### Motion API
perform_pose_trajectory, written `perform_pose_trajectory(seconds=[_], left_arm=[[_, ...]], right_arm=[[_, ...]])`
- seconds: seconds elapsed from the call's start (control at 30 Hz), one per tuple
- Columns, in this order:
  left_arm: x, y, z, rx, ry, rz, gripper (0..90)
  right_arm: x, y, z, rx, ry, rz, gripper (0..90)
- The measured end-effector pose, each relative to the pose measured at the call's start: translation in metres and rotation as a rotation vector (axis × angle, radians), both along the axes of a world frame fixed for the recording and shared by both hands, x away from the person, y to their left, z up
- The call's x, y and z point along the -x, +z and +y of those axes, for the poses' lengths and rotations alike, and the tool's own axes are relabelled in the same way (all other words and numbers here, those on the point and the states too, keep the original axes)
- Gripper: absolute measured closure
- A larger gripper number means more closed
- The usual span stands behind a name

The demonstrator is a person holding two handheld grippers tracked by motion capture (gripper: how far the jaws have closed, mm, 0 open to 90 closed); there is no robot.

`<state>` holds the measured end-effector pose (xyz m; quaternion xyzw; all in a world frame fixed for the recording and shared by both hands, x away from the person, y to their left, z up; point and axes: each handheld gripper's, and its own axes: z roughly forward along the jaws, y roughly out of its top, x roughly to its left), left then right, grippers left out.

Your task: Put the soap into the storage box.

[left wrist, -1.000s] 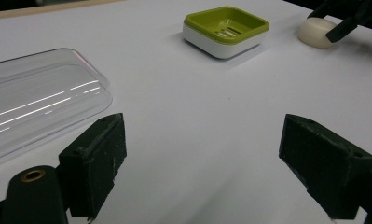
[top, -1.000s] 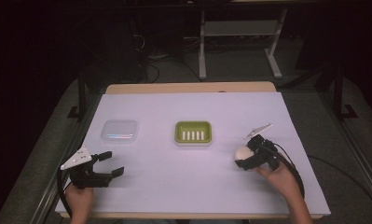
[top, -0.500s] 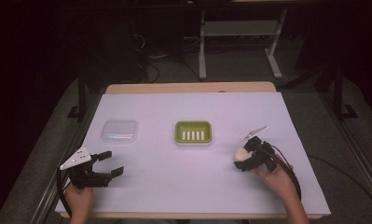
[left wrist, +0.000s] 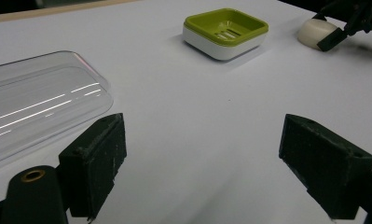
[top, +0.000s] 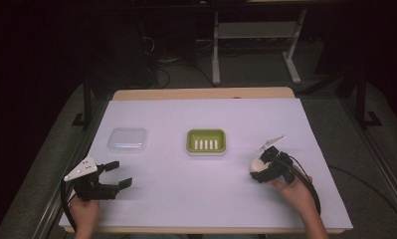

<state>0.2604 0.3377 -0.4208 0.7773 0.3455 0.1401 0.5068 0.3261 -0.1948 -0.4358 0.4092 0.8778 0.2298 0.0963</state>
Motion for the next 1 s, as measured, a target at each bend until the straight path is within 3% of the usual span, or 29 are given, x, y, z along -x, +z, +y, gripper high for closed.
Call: perform_pose_trajectory(seconds=[0.53,1.0], left_arm=[[0.001,0.001,0.002,0.007,0.004,-0.002,14.5],[0.001,0.001,0.002,0.011,0.007,-0.007,14.5]], right_arm=[[0.001,0.001,-0.009,-0.042,-0.015,0.005,23.2],[0.008,0.01,-0.011,-0.063,-0.027,-0.027,23.3]])
